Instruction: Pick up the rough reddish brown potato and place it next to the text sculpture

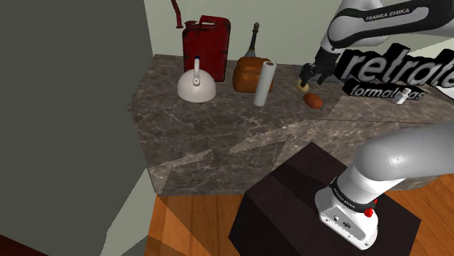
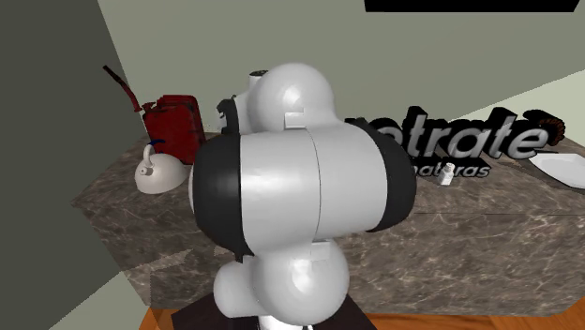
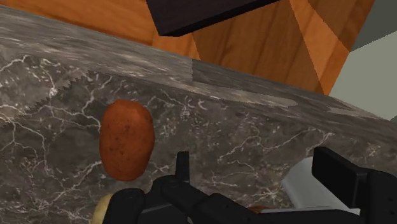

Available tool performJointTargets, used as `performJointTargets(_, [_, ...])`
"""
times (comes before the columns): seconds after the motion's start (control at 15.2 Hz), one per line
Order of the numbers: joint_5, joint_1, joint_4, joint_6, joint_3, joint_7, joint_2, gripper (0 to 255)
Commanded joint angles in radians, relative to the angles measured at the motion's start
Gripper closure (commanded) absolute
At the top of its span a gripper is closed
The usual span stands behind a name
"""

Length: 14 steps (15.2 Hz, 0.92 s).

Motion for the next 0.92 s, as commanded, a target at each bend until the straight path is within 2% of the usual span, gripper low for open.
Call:
performJointTargets(0.0, [-0.017,-0.027,-0.007,0.052,-0.019,0.014,0.04,0])
performJointTargets(0.59, [-0.079,-0.144,-0.014,0.277,-0.116,0.064,0.241,0])
performJointTargets(0.86, [-0.076,-0.143,-0.031,0.34,-0.125,0.06,0.288,0])
